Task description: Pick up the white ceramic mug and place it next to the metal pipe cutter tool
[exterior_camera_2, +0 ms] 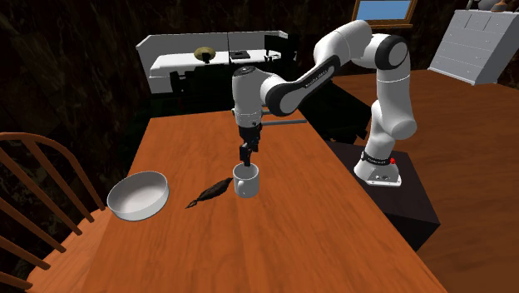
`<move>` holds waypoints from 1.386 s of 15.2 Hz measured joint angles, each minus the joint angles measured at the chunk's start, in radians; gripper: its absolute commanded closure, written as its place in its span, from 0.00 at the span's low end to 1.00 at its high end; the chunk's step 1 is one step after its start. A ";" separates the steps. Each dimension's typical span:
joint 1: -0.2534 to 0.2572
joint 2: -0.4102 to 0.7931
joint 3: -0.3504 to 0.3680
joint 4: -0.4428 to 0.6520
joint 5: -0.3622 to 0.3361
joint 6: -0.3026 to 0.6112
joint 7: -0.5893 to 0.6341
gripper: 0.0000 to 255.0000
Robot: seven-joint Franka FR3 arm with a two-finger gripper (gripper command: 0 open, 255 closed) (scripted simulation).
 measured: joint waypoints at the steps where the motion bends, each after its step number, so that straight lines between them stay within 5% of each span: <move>1: 0.003 0.015 -0.002 0.007 -0.005 0.007 0.003 0.00; 13: 0.011 0.052 -0.007 -0.035 -0.022 0.084 0.018 0.00; 14: 0.011 0.052 -0.007 -0.035 -0.022 0.084 0.018 1.00; 21: 0.011 0.052 -0.007 -0.034 -0.022 0.084 0.018 1.00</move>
